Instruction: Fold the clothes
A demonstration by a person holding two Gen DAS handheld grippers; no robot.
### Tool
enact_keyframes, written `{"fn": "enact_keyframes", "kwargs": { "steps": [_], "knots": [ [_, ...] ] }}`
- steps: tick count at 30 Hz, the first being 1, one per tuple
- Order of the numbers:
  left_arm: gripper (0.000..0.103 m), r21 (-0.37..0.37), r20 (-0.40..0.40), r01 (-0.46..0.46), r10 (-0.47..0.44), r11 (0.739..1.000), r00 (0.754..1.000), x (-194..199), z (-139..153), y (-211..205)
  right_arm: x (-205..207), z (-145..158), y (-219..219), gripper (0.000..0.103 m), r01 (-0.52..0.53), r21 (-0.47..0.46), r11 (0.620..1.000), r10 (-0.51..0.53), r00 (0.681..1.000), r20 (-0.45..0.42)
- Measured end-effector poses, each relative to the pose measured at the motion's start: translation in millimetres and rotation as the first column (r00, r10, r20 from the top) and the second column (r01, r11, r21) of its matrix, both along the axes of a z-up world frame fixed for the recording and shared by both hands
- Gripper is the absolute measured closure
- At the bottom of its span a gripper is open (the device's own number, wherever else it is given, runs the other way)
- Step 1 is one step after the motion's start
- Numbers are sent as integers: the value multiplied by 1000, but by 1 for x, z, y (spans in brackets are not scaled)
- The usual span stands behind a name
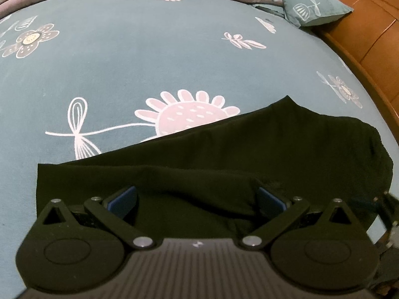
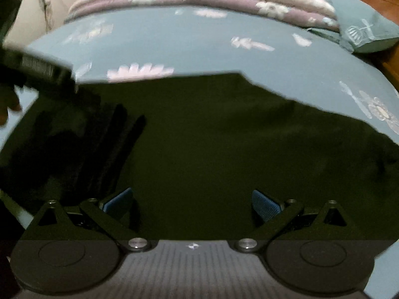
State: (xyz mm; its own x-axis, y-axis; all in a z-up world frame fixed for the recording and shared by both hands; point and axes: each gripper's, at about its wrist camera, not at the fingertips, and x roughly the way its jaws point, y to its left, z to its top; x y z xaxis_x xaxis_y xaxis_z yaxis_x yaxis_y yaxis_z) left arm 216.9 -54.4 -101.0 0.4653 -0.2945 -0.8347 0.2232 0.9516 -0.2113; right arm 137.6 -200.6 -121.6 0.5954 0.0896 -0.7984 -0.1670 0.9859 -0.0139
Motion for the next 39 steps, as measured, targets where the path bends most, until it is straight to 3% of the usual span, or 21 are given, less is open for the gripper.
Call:
{"fn": "enact_keyframes", "kwargs": {
  "steps": [7,13,15,18,21,24,31,36,39],
  "knots": [
    [1,-10,6,-28,28,1000,1000,3,0,5,-14,-13,-4,0,47,-20,999,-46,999,22],
    [1,-40,3,-37,37,999,999,3,2,12,-6,-7,-2,0,75,-27,997,-76,997,-32],
    [1,-45,6,-48,48,998,999,4,3,14,-6,0,-3,0,106,3,994,-105,994,-34],
    [1,-57,10,-66,67,996,998,5,4,19,-1,16,-9,0,116,79,990,-119,992,33],
    [1,-61,3,-75,75,995,997,7,3,21,19,21,-12,0,125,94,988,-131,990,56],
    [1,-61,5,-72,73,996,997,7,3,20,34,7,-17,0,164,97,982,-167,986,18],
    [1,-54,-2,-78,78,995,997,10,1,21,17,-2,-22,0,166,32,986,-167,986,20],
    [1,-56,0,-92,92,994,996,11,1,25,29,20,-32,0,176,70,982,-181,980,77],
    [1,-56,-1,-101,101,993,995,11,1,27,45,18,-42,0,192,116,975,-200,978,60]
  ]
}}
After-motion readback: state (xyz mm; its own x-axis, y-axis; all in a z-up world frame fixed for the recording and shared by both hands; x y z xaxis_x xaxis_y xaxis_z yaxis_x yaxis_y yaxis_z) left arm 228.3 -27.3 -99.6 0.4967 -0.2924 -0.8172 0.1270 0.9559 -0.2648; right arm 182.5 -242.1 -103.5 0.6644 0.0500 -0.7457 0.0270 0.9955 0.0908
